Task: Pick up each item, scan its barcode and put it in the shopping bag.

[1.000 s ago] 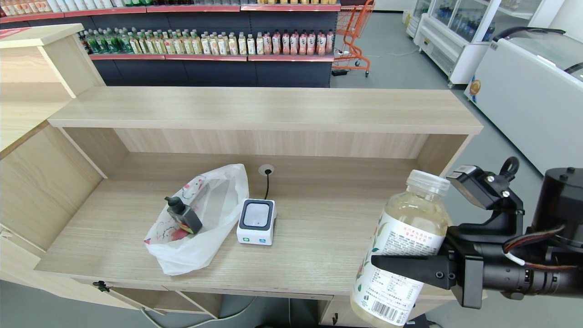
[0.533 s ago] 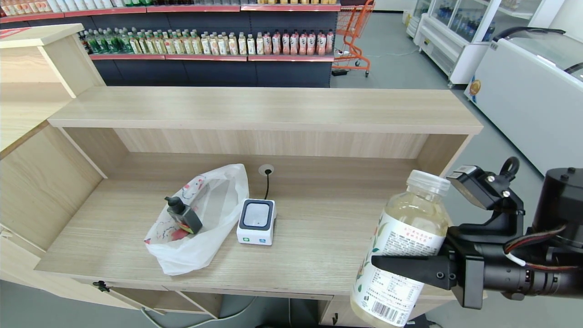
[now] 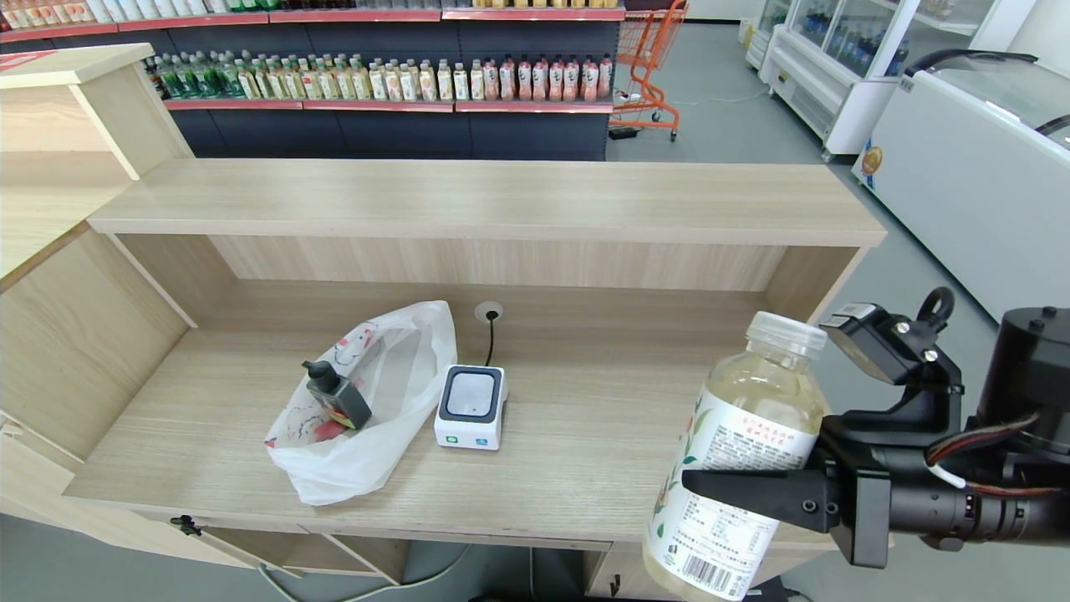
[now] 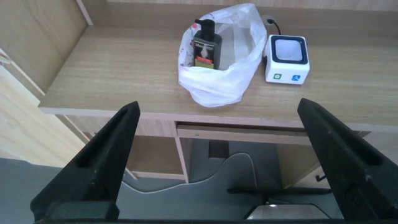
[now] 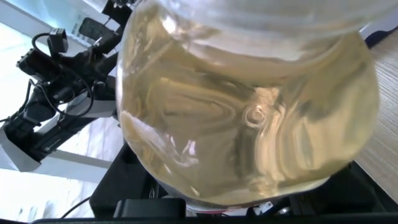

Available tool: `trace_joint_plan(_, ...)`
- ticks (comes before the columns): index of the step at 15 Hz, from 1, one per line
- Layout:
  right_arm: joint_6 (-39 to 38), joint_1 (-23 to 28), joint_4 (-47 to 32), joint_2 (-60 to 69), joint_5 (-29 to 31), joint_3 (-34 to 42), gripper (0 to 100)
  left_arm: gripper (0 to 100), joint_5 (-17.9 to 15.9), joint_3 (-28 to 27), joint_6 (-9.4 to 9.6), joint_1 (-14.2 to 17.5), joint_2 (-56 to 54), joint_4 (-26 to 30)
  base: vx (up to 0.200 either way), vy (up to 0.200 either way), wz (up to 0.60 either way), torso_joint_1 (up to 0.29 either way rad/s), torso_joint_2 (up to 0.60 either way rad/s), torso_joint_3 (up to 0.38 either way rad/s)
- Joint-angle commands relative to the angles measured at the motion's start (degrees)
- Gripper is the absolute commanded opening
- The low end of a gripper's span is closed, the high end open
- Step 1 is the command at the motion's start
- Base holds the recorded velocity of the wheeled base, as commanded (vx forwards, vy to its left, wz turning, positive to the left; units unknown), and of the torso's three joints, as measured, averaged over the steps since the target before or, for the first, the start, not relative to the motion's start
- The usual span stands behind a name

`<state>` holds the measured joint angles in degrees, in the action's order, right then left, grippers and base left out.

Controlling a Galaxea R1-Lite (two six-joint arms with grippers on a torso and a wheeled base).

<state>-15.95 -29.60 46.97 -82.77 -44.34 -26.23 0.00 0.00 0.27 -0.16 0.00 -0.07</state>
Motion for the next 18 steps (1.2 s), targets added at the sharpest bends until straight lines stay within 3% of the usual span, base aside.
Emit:
trace_joint_plan(1,-0.05,-0.02,-0.04,-0.19,-0.31,0.04,0,100,0.00,0.00,0.00,-0.02,0.09,-0.01,0.000,0.000,0.00,0.000,0.00,0.000)
trace_joint_plan(5,2.15,1.12,0.23,-0.46,0.48,0.04,0,100,0.00,0.00,0.00,0.07,0.09,-0.01,0.000,0.000,0.00,0.000,0.00,0.000)
trace_joint_plan(7,9.88,6.66,0.58,-1.51,3.29,-0.22,0,100,0.00,0.00,0.00,-0.02,0.09,-0.01,0.000,0.000,0.00,0.000,0.00,0.000)
trace_joint_plan(8,10.32,6.84,0.67,-1.51,3.38,-0.13,0,100,0.00,0.00,0.00,-0.02,0.09,-0.01,0.000,0.000,0.00,0.000,0.00,0.000)
trace_joint_plan(10,34.40,18.00,6.29,-4.68,4.87,0.92,0,100,0.00,0.00,0.00,0.07,0.09,-0.01,0.000,0.000,0.00,0.000,0.00,0.000)
trace_joint_plan(11,42.05,20.37,8.84,-6.00,4.70,0.92,0,100,0.00,0.00,0.00,-0.02,0.09,-0.01,0.000,0.000,0.00,0.000,0.00,0.000)
trace_joint_plan(16,66.92,21.60,14.55,-6.26,5.84,2.86,0,100,0.00,0.00,0.00,-0.02,0.09,-0.01,0.000,0.000,0.00,0.000,0.00,0.000)
trace_joint_plan(18,69.65,19.93,16.84,-5.64,6.81,3.82,0,100,0.00,0.00,0.00,-0.02,0.09,-0.01,0.000,0.000,0.00,0.000,0.00,0.000)
